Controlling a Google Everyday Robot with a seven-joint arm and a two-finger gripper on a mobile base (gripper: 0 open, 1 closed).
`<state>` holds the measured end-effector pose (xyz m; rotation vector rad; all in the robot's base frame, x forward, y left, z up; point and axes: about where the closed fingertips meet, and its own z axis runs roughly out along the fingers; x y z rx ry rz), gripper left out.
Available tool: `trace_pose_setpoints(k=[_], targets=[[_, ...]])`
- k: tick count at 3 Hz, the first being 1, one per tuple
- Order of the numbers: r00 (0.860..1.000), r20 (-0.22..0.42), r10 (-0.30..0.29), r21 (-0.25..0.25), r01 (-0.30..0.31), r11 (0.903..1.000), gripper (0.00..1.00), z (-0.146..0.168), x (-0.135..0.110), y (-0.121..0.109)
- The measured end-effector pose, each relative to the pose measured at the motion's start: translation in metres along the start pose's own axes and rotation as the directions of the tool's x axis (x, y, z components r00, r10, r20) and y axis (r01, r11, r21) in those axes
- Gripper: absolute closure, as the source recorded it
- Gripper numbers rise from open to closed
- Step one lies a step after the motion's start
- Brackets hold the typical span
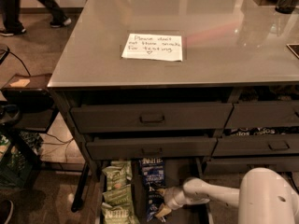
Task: Pick blue chip bag from bottom drawer and place on counter
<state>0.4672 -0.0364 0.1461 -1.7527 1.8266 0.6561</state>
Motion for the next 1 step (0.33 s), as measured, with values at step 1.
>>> trace_pose_setpoints(k=[1], targets=[[1.0, 0.012, -0.003, -0.026, 0.003, 0.9997, 1.0, -0.0285, -0.0144, 0.0076]])
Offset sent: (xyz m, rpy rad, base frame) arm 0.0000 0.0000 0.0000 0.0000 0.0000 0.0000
